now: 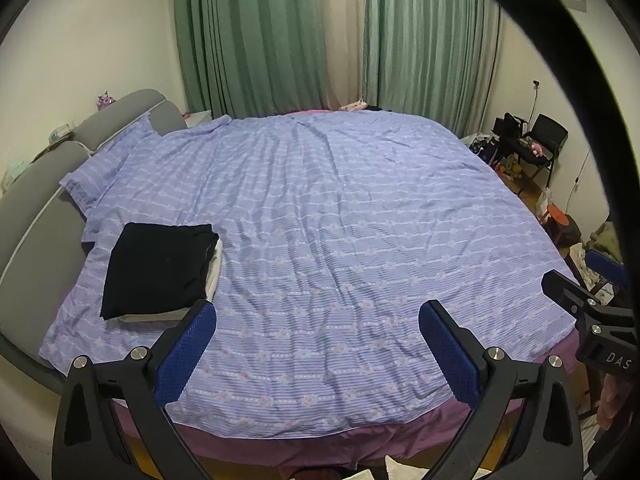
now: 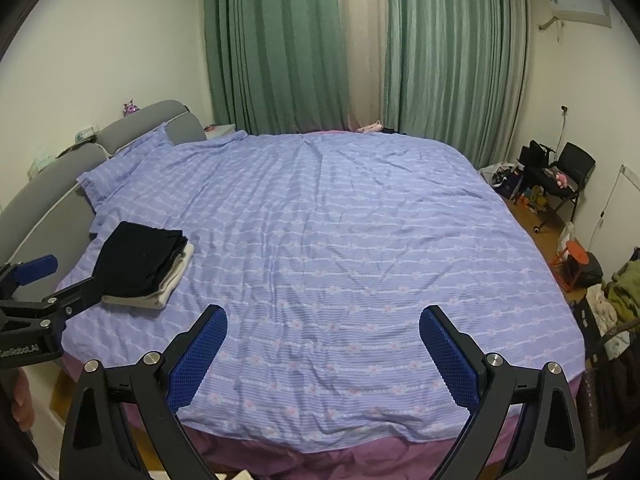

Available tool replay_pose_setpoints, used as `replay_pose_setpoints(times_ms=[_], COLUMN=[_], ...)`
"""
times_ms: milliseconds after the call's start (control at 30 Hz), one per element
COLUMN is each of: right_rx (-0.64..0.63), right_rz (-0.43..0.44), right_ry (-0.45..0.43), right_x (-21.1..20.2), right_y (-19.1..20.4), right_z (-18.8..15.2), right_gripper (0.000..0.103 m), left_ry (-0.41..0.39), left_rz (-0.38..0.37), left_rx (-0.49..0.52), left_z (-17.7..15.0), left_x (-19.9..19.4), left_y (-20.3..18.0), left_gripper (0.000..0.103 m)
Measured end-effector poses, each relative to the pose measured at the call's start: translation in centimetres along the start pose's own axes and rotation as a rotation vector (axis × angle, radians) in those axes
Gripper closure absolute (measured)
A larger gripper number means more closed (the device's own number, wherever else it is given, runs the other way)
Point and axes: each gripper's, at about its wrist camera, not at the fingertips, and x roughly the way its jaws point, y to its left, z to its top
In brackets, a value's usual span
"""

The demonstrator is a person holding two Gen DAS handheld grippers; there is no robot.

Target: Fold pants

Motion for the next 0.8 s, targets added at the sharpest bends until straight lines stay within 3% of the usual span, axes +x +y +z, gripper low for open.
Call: replay_pose_setpoints(times_ms=[800], right_rx=[0.000], right_rz=[0.000], right_ry=[-0.002], right_x=[-0.1], right_y=[-1.0], right_z=[0.1], right_gripper=[0.006], left_ry=[-0.003], left_rz=[-0.002], left_rx=[0.011], left_z=[0.2], left_x=[0.4], left_y=[-2.0], left_gripper=[0.000])
